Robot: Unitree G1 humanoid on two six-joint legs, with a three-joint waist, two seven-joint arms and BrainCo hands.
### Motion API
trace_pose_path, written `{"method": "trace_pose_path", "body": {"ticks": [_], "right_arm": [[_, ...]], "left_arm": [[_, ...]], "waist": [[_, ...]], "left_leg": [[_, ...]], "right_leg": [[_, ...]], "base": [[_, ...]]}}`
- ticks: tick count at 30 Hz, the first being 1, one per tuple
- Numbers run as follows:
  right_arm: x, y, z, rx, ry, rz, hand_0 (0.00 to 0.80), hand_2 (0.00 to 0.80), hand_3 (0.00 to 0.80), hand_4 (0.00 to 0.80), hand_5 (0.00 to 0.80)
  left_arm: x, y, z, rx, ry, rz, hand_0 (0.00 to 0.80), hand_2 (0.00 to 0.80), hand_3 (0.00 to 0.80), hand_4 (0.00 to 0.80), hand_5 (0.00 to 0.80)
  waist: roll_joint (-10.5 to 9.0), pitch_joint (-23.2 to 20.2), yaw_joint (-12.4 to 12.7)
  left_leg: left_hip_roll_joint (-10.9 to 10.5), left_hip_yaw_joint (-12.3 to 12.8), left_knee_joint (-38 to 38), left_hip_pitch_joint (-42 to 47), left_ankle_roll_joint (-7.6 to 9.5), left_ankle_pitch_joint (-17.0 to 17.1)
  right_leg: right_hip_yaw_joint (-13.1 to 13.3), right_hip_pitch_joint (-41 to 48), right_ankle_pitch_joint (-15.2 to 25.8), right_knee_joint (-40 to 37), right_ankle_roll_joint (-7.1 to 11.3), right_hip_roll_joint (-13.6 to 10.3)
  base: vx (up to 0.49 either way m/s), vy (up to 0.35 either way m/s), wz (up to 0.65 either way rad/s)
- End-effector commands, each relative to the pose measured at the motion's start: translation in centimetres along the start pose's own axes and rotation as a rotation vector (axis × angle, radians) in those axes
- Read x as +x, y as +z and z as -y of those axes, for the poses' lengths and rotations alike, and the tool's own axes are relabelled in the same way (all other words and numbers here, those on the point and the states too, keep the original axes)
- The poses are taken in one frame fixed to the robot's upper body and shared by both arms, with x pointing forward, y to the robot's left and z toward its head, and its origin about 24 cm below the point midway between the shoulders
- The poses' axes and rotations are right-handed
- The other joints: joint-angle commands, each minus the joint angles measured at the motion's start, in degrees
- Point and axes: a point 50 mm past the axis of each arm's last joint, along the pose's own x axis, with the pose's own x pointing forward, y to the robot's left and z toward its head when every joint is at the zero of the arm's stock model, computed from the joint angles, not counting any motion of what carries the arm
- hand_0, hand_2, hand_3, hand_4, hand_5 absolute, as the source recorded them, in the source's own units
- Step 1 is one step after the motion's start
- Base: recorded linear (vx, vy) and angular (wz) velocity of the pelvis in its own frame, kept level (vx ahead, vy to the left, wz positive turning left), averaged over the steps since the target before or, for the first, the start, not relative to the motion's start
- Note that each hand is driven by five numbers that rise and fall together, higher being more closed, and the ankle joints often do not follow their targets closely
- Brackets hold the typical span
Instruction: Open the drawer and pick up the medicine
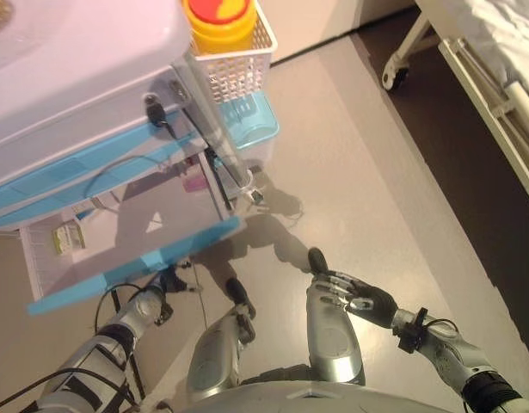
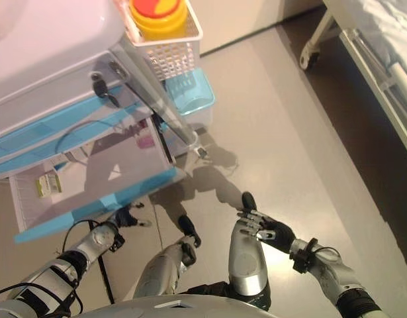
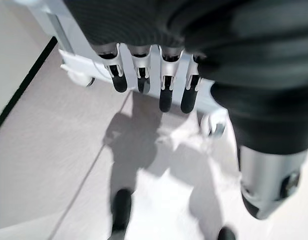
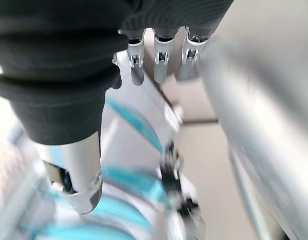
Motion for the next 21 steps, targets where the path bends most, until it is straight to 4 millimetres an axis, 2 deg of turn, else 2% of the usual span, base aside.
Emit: {"method": "trace_pose_path", "body": {"ticks": [1,8,9,11,12,14,21], "right_arm": [[-0.2,-2.1,-0.7,0.069,-0.016,0.005,0.000,0.000,0.000,0.000,0.000],[-0.5,-2.8,-0.5,0.056,-0.016,-0.002,0.000,0.000,0.000,0.000,0.000],[-0.4,-2.9,-0.5,0.055,-0.009,0.005,0.000,0.000,0.000,0.000,0.000],[-0.3,-2.9,-0.7,0.051,0.000,0.017,0.000,0.000,0.000,0.000,0.000],[-0.3,-3.1,-0.8,0.053,0.004,0.018,0.000,0.000,0.000,0.000,0.000],[0.1,-3.2,-1.2,0.055,0.014,0.026,0.000,0.000,0.000,0.000,0.000],[1.1,-4.0,-2.4,0.088,0.051,0.045,0.000,0.000,0.000,0.000,0.000]], "left_arm": [[-0.1,0.8,-8.4,-0.108,0.259,0.068,0.000,0.000,0.000,0.000,0.000],[-1.5,0.9,-16.5,-0.247,0.465,0.047,0.000,0.000,0.000,0.000,0.000],[-2.0,0.8,-18.2,-0.299,0.524,0.041,0.000,0.000,0.000,0.000,0.000],[-2.9,0.6,-20.4,-0.363,0.595,0.044,0.000,0.000,0.000,0.000,0.000],[-3.3,0.5,-21.3,-0.387,0.621,0.040,0.000,0.000,0.000,0.000,0.000],[-4.4,0.2,-23.4,-0.430,0.695,0.025,0.000,0.000,0.000,0.000,0.000],[-7.5,0.2,-28.1,-0.422,0.866,-0.002,0.000,0.000,0.000,0.000,0.000]], "waist": [[-1.79,-1.45,-1.40],[-2.71,0.15,-1.84],[-2.91,0.15,-1.90],[-3.19,0.15,-1.85],[-2.80,0.15,-1.60],[-3.30,0.15,-1.28],[-4.73,0.15,0.32]], "left_leg": [[0.22,-1.74,16.72,-6.48,0.73,-9.53],[1.12,-1.14,19.79,-10.85,1.39,-10.59],[1.22,-1.07,20.22,-11.89,1.52,-10.70],[1.47,-0.86,20.76,-13.18,1.59,-10.89],[1.98,-1.40,21.54,-13.12,1.31,-12.82],[2.54,-1.50,22.46,-15.02,1.38,-13.08],[3.18,-2.66,23.78,-18.29,2.39,-14.02]], "right_leg": [[-0.13,-4.22,6.89,-1.50,-0.88,-1.38],[0.57,-7.98,8.28,-1.48,-0.70,-1.41],[0.82,-8.98,8.43,-1.37,-0.63,-1.24],[1.10,-10.07,8.52,-1.35,-0.60,-1.14],[0.72,-9.79,7.08,-0.89,-0.34,-0.76],[0.57,-11.17,7.44,-0.87,-0.13,-0.55],[-0.50,-13.38,8.38,-0.51,0.50,0.24]], "base": [[-0.041,0.086,-0.03],[-0.020,0.025,-0.06],[-0.033,0.012,-0.02],[0.008,0.026,-0.03],[0.045,0.021,-0.02],[-0.004,-0.023,-0.03],[-0.033,-0.088,0.03]]}}
